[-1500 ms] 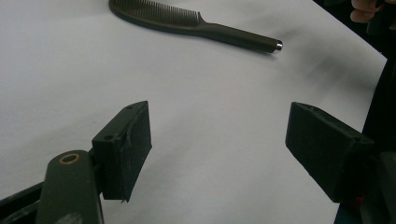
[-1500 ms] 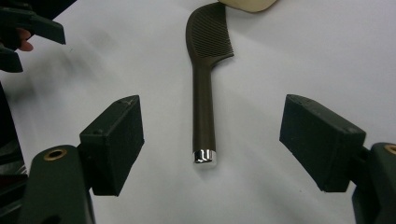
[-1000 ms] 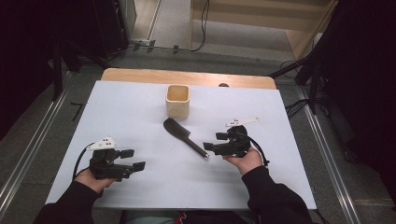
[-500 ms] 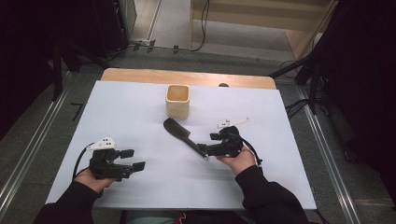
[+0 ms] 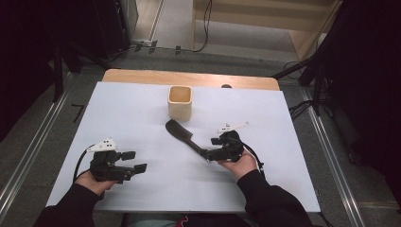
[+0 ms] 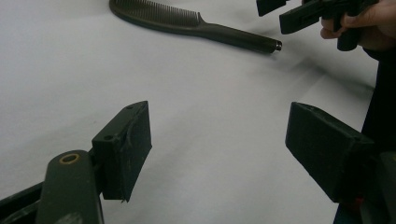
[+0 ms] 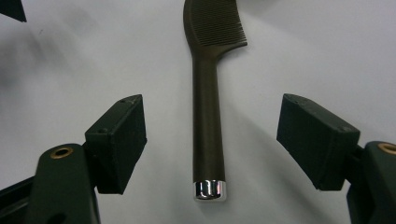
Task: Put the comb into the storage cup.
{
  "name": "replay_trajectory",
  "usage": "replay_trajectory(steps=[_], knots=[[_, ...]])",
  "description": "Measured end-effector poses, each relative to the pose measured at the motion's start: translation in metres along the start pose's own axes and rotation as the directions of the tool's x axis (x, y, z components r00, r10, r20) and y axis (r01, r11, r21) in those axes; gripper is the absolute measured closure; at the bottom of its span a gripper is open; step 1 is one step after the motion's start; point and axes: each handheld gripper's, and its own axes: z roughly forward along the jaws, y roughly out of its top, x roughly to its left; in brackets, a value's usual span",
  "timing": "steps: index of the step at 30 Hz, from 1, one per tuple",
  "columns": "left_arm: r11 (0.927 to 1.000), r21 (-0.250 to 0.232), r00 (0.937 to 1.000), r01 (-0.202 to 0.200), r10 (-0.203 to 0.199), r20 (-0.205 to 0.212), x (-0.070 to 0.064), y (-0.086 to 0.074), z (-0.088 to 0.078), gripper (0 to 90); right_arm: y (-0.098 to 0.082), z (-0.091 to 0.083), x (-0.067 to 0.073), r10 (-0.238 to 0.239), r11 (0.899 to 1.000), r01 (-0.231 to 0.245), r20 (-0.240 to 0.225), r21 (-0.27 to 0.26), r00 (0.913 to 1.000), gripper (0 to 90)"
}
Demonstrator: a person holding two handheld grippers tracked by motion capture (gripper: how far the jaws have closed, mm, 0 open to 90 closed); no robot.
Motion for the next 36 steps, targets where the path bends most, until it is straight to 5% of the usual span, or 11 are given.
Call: replay_trajectory(steps=[27, 36], knots=[[1.0, 0.004, 1.0, -0.003, 0.003, -0.003, 0.0, 0.0, 0.0, 23.0, -0.015, 0.016, 0.003, -0.06, 0.996, 0.056, 0.048, 0.068, 0.9971, 33.6], [1.0, 0.005, 1.0, -0.004, 0.004, -0.004, 0.0, 0.0, 0.0, 23.0, -0.016, 0.016, 0.01, -0.089, 0.993, 0.083, 0.063, 0.085, 0.9941, 49.9]])
